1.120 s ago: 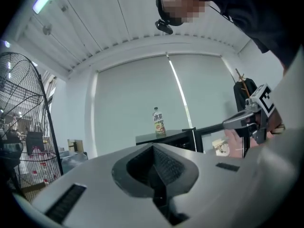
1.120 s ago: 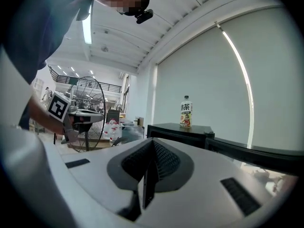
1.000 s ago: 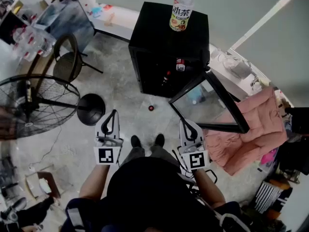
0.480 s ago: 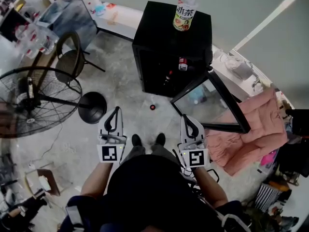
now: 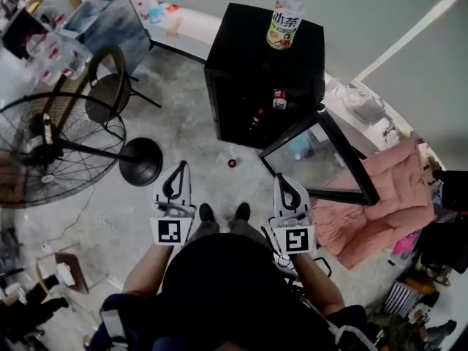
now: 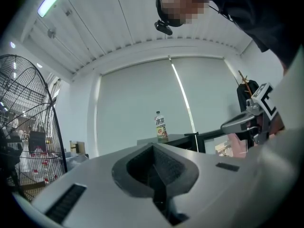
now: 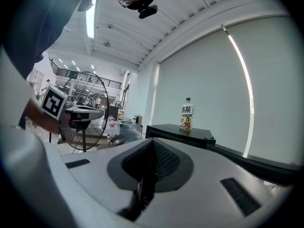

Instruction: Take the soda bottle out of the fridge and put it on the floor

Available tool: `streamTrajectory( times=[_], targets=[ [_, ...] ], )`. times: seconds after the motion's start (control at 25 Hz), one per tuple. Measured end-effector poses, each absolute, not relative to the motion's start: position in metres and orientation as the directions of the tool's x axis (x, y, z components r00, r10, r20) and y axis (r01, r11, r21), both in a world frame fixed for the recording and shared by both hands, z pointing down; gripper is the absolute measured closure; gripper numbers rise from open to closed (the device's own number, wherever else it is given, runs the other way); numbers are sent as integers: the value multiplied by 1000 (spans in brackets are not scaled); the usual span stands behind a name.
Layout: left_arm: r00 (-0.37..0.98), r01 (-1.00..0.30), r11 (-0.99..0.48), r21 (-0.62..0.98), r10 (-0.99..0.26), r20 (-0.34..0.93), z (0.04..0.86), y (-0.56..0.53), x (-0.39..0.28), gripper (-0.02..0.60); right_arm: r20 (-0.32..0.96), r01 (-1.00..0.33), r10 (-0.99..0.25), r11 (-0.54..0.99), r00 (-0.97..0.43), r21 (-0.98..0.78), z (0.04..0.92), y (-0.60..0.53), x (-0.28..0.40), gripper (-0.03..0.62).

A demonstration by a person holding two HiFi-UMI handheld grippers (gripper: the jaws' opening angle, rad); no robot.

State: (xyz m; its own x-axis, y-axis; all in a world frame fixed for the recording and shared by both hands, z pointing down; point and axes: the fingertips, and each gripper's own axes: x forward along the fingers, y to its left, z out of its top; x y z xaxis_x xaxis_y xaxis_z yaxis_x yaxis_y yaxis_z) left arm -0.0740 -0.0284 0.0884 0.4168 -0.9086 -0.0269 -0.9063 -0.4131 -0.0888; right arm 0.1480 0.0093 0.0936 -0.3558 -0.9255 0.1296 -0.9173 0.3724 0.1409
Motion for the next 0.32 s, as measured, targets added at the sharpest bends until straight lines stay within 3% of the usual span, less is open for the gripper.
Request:
streamTrajectory(
  times=[0.32],
  targets=[
    [408, -911, -406, -71, -913, -10, 91, -25, -75, 560, 137, -911, -921, 382, -363, 156, 95, 8, 146, 576]
  ],
)
